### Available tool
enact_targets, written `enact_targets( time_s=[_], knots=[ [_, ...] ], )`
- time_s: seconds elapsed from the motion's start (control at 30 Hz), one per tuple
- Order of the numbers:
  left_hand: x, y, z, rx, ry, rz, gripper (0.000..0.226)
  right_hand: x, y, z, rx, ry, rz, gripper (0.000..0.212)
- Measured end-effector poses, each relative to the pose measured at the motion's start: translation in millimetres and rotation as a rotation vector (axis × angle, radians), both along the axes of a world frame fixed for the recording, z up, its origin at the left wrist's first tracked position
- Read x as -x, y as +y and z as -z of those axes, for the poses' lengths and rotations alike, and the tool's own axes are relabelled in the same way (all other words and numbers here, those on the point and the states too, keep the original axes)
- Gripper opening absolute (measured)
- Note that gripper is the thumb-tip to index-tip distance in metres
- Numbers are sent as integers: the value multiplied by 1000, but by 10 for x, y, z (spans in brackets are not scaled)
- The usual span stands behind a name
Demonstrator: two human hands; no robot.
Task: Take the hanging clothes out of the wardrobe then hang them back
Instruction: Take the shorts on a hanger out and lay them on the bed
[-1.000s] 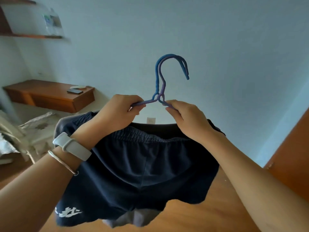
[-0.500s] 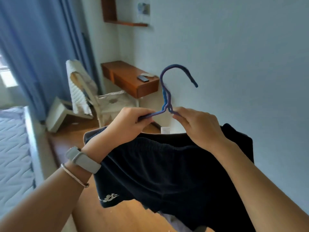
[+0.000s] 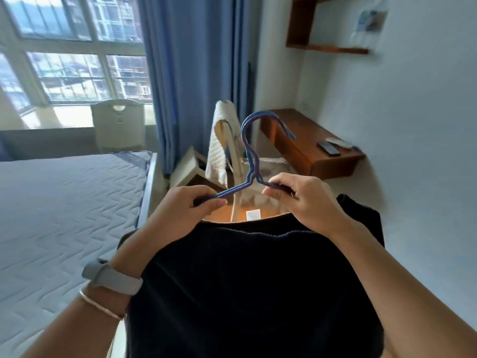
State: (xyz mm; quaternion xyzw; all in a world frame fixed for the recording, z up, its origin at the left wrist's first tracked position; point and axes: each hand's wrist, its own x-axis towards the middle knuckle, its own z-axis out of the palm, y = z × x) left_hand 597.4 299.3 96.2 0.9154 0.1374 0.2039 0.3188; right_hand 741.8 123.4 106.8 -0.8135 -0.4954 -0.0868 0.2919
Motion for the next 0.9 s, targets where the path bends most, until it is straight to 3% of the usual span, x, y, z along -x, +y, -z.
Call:
enact_targets(
  time_s=[0.1,0.23,0.3,0.47,0.63,0.8,0.9],
  knots=[
    [-253,522,-39,3,-30,-111,26,-427,707,-48,32,43,-87,24],
    [-568,1201,-74,-32,-95,-284,8,-936,1553,-142,52,73,-211,26],
    [-730,1491,-78,-80,-130,-358,13,-1225,1897,-142,62,101,-253,31],
    [-1137,2250,23,-166,-168,-532,17,-2141,2741,46,135,85,-266,63],
    [-1711,3093,177,-151,-166,-690,16,-2967,3907,266,178,241,-449,41],
    [-2201,3983,204,-98,-174,-868,15,-3648,5141,238,254,227,-610,45],
    [-2383,4455,172,-101,-164,-971,15,-3912,5813,153,325,230,-716,68]
  ],
)
